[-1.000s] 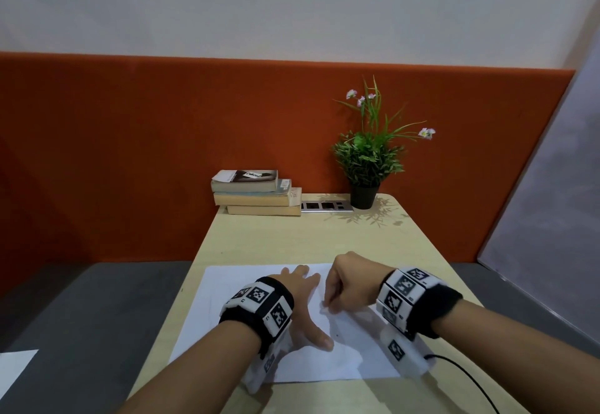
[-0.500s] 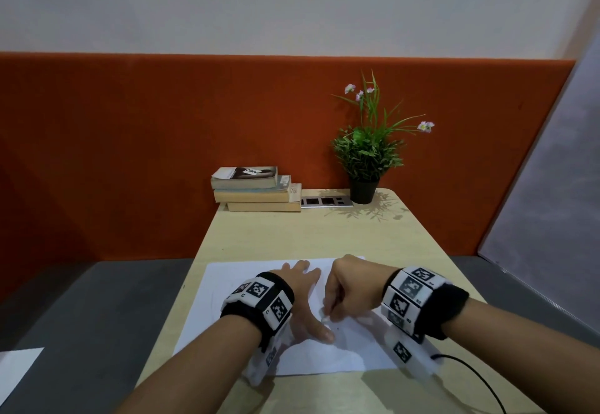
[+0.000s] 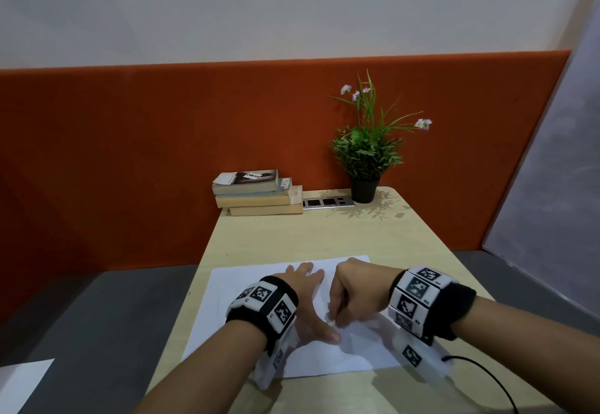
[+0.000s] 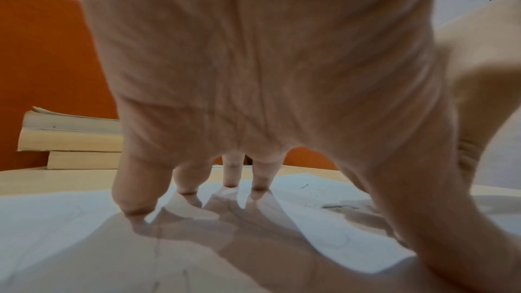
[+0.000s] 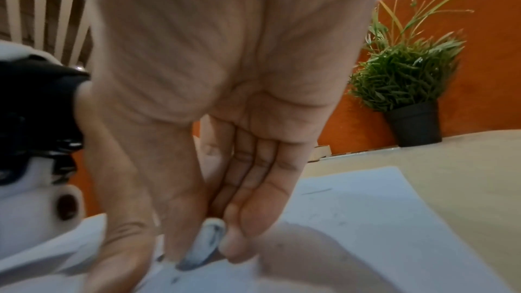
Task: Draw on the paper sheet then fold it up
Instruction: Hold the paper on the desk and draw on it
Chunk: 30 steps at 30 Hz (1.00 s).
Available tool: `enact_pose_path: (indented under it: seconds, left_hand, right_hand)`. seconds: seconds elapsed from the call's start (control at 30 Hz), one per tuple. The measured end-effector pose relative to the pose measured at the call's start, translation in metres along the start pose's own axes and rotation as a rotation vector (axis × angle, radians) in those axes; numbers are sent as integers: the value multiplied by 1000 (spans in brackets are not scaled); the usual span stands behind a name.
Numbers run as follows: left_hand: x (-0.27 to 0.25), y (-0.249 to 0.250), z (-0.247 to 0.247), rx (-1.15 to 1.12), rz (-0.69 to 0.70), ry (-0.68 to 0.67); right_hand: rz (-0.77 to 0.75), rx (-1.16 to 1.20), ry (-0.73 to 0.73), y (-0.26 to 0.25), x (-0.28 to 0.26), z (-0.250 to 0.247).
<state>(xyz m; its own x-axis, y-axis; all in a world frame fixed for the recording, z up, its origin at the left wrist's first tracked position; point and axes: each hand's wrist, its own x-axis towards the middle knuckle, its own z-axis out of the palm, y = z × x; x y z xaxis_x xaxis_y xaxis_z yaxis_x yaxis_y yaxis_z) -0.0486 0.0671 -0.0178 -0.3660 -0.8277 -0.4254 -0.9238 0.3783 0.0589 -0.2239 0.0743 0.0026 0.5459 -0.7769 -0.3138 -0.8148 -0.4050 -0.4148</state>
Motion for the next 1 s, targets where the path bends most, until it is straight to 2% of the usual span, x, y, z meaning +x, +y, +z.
enact_pose_path:
  seconds: [0.17, 0.27, 0.37, 0.5, 0.57, 0.7, 0.77, 0.87, 1.0]
  left_hand:
    - [-4, 3, -5, -3, -2, -5]
    - [-6, 4, -8, 1, -4, -23]
    - [-4, 3, -6, 12, -10, -35]
    - [-3, 3, -5, 5, -13, -40]
    - [-3, 3, -5, 7, -10, -42]
    - [-3, 3, -9, 23, -11, -57]
    - [-3, 3, -10, 27, -14, -62]
    - [1, 1, -6, 18, -8, -58]
    - [2, -2, 0, 1, -7, -27]
  right_hand:
    - [55, -51, 213, 2, 28, -13]
    - [76, -44, 258, 5, 36, -12]
    - [59, 0, 198, 10, 20, -3]
    - [25, 73, -4, 16, -6, 3]
    - [15, 44, 13, 16, -3, -1]
    - [69, -15, 230, 13, 20, -14]
    - [99, -15, 275, 15, 27, -16]
    - [97, -37, 233, 17, 19, -10]
    - [15, -14, 100, 19, -10, 1]
